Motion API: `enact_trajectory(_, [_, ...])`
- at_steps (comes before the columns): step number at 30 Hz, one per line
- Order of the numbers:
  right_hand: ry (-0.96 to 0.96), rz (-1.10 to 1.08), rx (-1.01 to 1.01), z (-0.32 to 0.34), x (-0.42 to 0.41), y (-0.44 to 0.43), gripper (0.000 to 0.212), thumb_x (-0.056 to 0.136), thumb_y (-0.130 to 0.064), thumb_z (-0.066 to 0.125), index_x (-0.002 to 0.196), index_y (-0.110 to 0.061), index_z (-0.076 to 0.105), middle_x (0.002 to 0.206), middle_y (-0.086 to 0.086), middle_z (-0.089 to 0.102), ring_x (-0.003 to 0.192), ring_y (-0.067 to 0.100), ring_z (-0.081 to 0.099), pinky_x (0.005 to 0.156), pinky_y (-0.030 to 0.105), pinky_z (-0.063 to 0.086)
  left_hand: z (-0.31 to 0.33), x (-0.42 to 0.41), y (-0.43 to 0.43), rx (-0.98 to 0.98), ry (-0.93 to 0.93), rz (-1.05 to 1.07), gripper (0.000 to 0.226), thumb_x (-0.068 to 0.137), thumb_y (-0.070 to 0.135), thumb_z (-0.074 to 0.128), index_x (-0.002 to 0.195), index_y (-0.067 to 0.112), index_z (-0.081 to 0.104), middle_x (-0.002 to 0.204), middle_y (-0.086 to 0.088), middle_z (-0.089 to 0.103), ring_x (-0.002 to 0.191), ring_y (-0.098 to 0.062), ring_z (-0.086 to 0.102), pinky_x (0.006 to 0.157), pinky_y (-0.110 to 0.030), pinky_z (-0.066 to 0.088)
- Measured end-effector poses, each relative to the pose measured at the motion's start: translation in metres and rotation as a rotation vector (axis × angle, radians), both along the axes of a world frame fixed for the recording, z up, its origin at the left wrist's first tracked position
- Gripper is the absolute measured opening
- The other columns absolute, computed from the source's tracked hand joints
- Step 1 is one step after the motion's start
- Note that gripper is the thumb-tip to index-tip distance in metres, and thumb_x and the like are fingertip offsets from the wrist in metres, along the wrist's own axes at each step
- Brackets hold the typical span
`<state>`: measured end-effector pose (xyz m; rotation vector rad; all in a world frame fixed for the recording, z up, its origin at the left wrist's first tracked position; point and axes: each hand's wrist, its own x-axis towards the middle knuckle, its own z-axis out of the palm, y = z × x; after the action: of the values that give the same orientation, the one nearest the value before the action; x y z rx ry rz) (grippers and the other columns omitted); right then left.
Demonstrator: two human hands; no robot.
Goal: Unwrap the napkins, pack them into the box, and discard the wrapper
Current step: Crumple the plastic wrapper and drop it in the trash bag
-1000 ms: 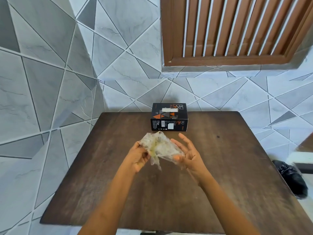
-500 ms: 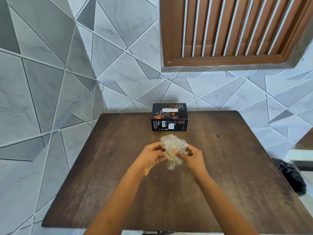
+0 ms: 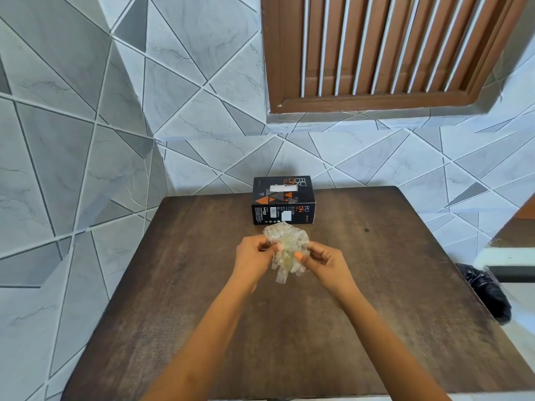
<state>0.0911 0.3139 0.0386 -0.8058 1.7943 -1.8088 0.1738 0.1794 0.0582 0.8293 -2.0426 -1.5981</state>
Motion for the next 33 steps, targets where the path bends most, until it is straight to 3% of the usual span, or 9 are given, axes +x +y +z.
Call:
enact_trajectory(4, [-0.084, -0.130, -0.054, -0.002, 0.000, -0.004, 0.012, 0.081, -0.003, 0.065, 0.089, -0.009, 0.071, 0.077, -0.001, 0.074, 0.069, 0.007, 0.067, 0.060, 0.018, 0.053, -0.003, -0.005, 0.007, 0.010, 0.046, 0.056, 0.032, 0.082, -0.001, 0.062, 0.084, 0.031, 0.057, 0.093, -0.001, 0.070, 0.084, -0.015, 0.065, 0.077, -0.034, 0.054])
enact_trajectory(7, [-0.120, -0.191, -0.029, -0.004, 0.000, -0.006, 0.009, 0.081, -0.006, 0.066, 0.079, -0.012, 0.071, 0.069, -0.001, 0.073, 0.064, 0.013, 0.065, 0.058, 0.021, 0.053, -0.006, -0.003, 0.011, -0.166, 0.072, 0.043, 0.039, 0.083, -0.001, 0.060, 0.103, 0.029, 0.044, 0.100, 0.005, 0.061, 0.078, -0.018, 0.065, 0.072, -0.035, 0.055])
enact_trajectory(9, [-0.139, -0.217, -0.015, -0.007, 0.000, -0.007, 0.009, 0.081, -0.007, 0.066, 0.076, -0.013, 0.071, 0.070, 0.004, 0.072, 0.065, 0.017, 0.064, 0.062, 0.027, 0.052, -0.009, -0.002, 0.012, -0.312, 0.092, 0.003, 0.035, 0.084, -0.003, 0.055, 0.109, 0.022, 0.052, 0.099, 0.009, 0.062, 0.077, -0.018, 0.066, 0.071, -0.030, 0.055])
enact_trajectory(12, [-0.158, -0.226, -0.015, -0.010, 0.004, -0.008, 0.011, 0.082, -0.006, 0.065, 0.077, -0.014, 0.071, 0.067, 0.000, 0.073, 0.060, 0.012, 0.065, 0.059, 0.024, 0.053, -0.015, -0.001, 0.009, -0.398, 0.106, -0.033, 0.032, 0.082, -0.008, 0.050, 0.096, 0.016, 0.067, 0.091, 0.004, 0.070, 0.078, -0.015, 0.067, 0.071, -0.027, 0.055])
enact_trajectory(15, [-0.157, -0.253, -0.004, -0.013, 0.007, -0.006, 0.011, 0.083, -0.005, 0.064, 0.081, -0.013, 0.071, 0.070, 0.000, 0.072, 0.061, 0.009, 0.064, 0.058, 0.020, 0.053, -0.018, 0.000, 0.006, -0.304, 0.061, -0.104, 0.037, 0.081, -0.010, 0.047, 0.097, 0.012, 0.071, 0.105, 0.000, 0.070, 0.079, -0.012, 0.063, 0.070, -0.013, 0.049])
enact_trajectory(19, [-0.161, -0.259, 0.025, -0.012, 0.009, 0.004, 0.013, 0.085, -0.003, 0.061, 0.093, -0.007, 0.070, 0.073, -0.005, 0.072, 0.063, 0.002, 0.065, 0.057, 0.014, 0.051, -0.026, -0.004, 0.008, 0.029, 0.038, -0.169, 0.021, 0.088, 0.011, 0.055, 0.096, 0.019, 0.073, 0.118, -0.001, 0.065, 0.105, -0.014, 0.062, 0.093, -0.033, 0.052])
enact_trajectory(24, [-0.149, -0.255, 0.062, -0.012, 0.007, 0.026, 0.022, 0.086, -0.001, 0.058, 0.107, 0.003, 0.065, 0.091, 0.008, 0.070, 0.069, -0.002, 0.066, 0.061, 0.011, 0.050, -0.023, -0.013, 0.021, 0.260, 0.049, -0.189, 0.011, 0.086, 0.012, 0.062, 0.082, 0.019, 0.069, 0.083, 0.003, 0.069, 0.075, -0.007, 0.063, 0.067, -0.013, 0.053])
enact_trajectory(29, [-0.206, -0.312, 0.024, -0.016, -0.002, 0.068, 0.021, 0.085, 0.001, 0.059, 0.103, -0.002, 0.068, 0.089, 0.001, 0.072, 0.072, 0.001, 0.067, 0.062, 0.015, 0.053, -0.020, -0.026, 0.053, 0.287, 0.012, -0.244, 0.006, 0.081, 0.005, 0.067, 0.086, 0.005, 0.070, 0.078, 0.000, 0.069, 0.063, 0.001, 0.065, 0.062, -0.013, 0.054])
enact_trajectory(33, [-0.196, -0.330, 0.006, -0.018, -0.014, 0.110, 0.020, 0.085, 0.002, 0.057, 0.094, -0.010, 0.069, 0.080, -0.006, 0.074, 0.071, 0.003, 0.067, 0.066, 0.018, 0.056, -0.016, -0.040, 0.095, 0.257, -0.002, -0.256, 0.007, 0.078, 0.002, 0.070, 0.082, 0.007, 0.066, 0.078, -0.002, 0.067, 0.071, -0.011, 0.064, 0.062, -0.017, 0.056])
